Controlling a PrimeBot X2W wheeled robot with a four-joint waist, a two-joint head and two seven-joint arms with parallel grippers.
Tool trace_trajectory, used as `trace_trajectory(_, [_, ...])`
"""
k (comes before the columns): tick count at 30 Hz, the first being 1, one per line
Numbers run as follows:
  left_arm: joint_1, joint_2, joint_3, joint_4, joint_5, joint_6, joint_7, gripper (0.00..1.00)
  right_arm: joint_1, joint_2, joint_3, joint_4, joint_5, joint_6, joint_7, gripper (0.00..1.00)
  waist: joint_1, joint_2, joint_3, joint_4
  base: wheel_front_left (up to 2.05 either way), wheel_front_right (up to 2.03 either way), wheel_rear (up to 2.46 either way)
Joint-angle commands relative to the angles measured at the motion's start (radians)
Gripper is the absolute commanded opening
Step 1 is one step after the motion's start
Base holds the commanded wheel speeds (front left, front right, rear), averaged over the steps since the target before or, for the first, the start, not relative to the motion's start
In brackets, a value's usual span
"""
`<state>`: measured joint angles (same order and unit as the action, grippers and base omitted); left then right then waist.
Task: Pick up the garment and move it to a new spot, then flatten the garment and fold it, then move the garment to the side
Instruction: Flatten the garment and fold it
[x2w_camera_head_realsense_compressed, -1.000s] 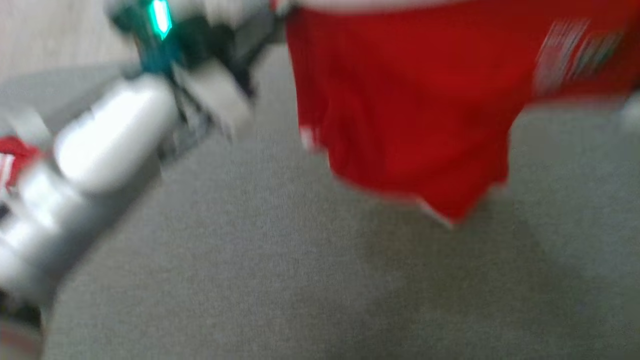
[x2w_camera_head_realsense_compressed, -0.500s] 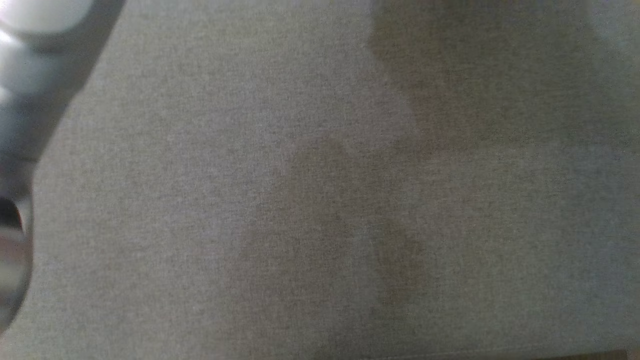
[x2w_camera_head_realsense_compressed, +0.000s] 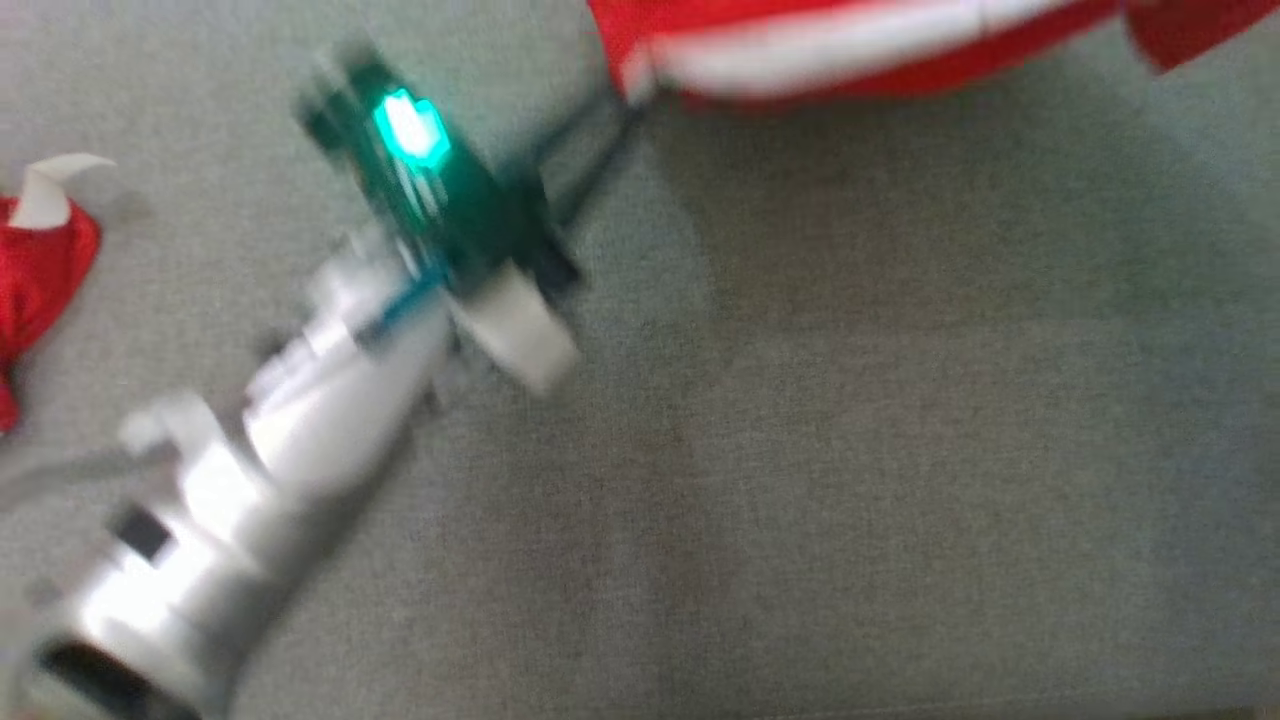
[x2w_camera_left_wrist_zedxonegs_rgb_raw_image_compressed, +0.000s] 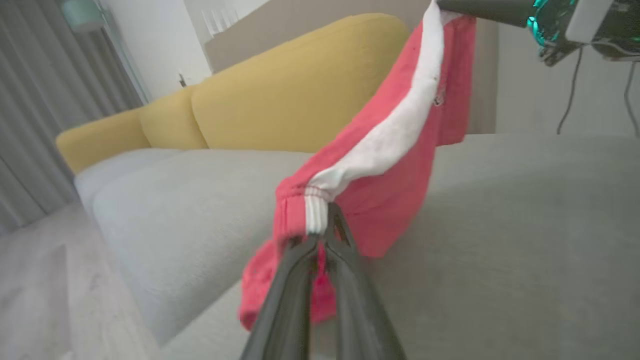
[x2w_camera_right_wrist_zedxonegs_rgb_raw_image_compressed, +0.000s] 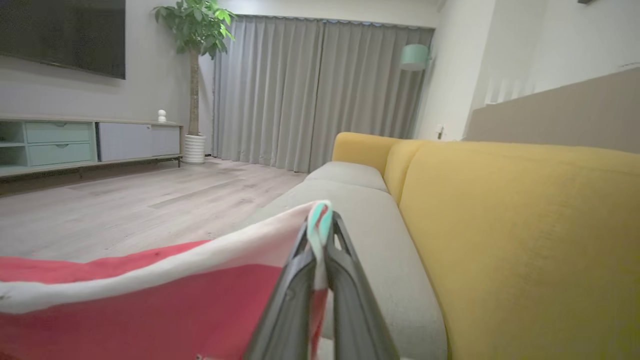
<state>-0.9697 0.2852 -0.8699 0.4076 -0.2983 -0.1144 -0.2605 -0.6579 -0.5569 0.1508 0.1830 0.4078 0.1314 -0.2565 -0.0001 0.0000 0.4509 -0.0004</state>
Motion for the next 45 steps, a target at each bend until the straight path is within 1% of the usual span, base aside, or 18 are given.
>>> trace_trajectory(1, [0.018,0.013,0.035,-0.037,0.005,-0.003,-0.001,0.00,0.051,-0.015,-0.019,-0.044,0.011,-0.001,-0.005,0.00,0.0001,0.0000,-0.036,0.002,0.00,0.00,0.00])
trace_trajectory(3, [0.109,0.005,0.020,-0.054,0.012,-0.008,-0.001,0.00,0.153,-0.001,-0.054,-0.077,0.020,-0.001,-0.005,0.00,0.0001,0.0000,-0.073,-0.001,0.00,0.00,0.00])
trace_trajectory(4, [0.194,0.006,-0.008,-0.058,0.018,-0.012,-0.001,0.00,0.256,0.003,-0.071,-0.107,0.034,-0.001,-0.005,0.00,0.0001,0.0000,-0.111,-0.004,0.00,0.00,0.00])
trace_trajectory(6, [0.274,0.006,-0.036,-0.051,0.010,-0.014,-0.001,0.00,0.346,0.003,-0.083,-0.125,0.059,-0.001,-0.005,0.00,0.0001,0.0000,-0.146,-0.007,0.00,0.00,0.00])
trace_trajectory(10, [0.390,0.017,-0.118,-0.025,-0.042,-0.016,-0.001,0.00,0.515,-0.022,-0.083,-0.149,0.118,-0.001,-0.005,0.00,0.0001,0.0000,-0.200,-0.012,0.00,0.00,0.00])
trace_trajectory(14, [0.451,0.038,-0.204,-0.020,-0.114,-0.016,-0.001,0.00,0.665,-0.061,-0.071,-0.187,0.183,-0.001,-0.005,0.00,0.0001,0.0000,-0.245,-0.016,0.00,0.00,0.00])
trace_trajectory(18, [0.495,0.073,-0.256,-0.026,-0.167,-0.016,-0.001,0.00,0.794,-0.091,-0.086,-0.245,0.237,-0.001,-0.005,0.00,0.0001,0.0000,-0.279,-0.019,0.00,0.00,0.00])
trace_trajectory(22, [0.543,0.123,-0.287,-0.059,-0.230,-0.016,-0.001,0.00,0.916,-0.096,-0.136,-0.325,0.255,-0.001,-0.003,0.00,0.0001,0.0000,-0.292,-0.012,0.00,0.00,0.00])
trace_trajectory(26, [0.551,0.172,-0.304,-0.134,-0.275,-0.016,0.000,0.00,0.999,-0.083,-0.194,-0.397,0.239,-0.001,0.022,0.00,0.0001,0.0000,-0.287,0.009,0.00,0.00,0.00])
trace_trajectory(28, [0.540,0.180,-0.286,-0.179,-0.308,-0.016,0.000,0.00,1.006,-0.073,-0.228,-0.419,0.221,-0.001,0.038,0.00,0.0001,0.0000,-0.277,0.022,0.00,0.00,0.00])
trace_trajectory(30, [0.523,0.173,-0.262,-0.220,-0.350,-0.016,0.004,0.00,0.987,-0.059,-0.257,-0.425,0.197,-0.001,0.058,0.00,0.0001,0.0000,-0.259,0.037,0.00,0.00,0.00])
trace_trajectory(31, [0.523,0.173,-0.262,-0.220,-0.350,-0.016,0.004,0.00,0.987,-0.059,-0.257,-0.425,0.197,-0.001,0.058,0.00,0.0001,0.0000,-0.259,0.037,0.00,0.00,0.00])
trace_trajectory(32, [0.496,0.155,-0.245,-0.253,-0.403,-0.016,0.011,0.00,0.943,-0.048,-0.269,-0.420,0.180,-0.001,0.081,0.00,0.0001,0.0000,-0.232,0.053,0.00,0.00,0.00])
trace_trajectory(33, [0.496,0.155,-0.245,-0.253,-0.403,-0.016,0.011,0.00,0.943,-0.048,-0.269,-0.420,0.180,-0.001,0.081,0.00,0.0001,0.0000,-0.232,0.053,0.00,0.00,0.00])
trace_trajectory(34, [0.477,0.143,-0.239,-0.266,-0.426,-0.016,0.011,0.00,0.910,-0.043,-0.268,-0.408,0.175,-0.001,0.090,0.00,0.0001,0.0000,-0.218,0.060,0.00,0.00,0.00])
trace_trajectory(38, [0.384,0.089,-0.235,-0.290,-0.528,-0.016,0.019,0.00,0.768,-0.060,-0.233,-0.348,0.161,-0.001,0.137,0.00,0.0001,0.0000,-0.156,0.090,0.00,0.00,0.00])
trace_trajectory(40, [0.340,0.067,-0.236,-0.293,-0.599,-0.016,0.025,0.00,0.686,-0.074,-0.217,-0.308,0.166,-0.001,0.159,0.00,0.0001,0.0000,-0.126,0.100,0.00,0.00,0.00])
trace_trajectory(45, [0.223,0.047,-0.257,-0.277,-0.756,-0.016,0.052,0.00,0.489,-0.130,-0.142,-0.208,0.182,-0.001,0.194,0.00,0.0001,0.0000,-0.064,0.119,0.00,0.00,0.00])
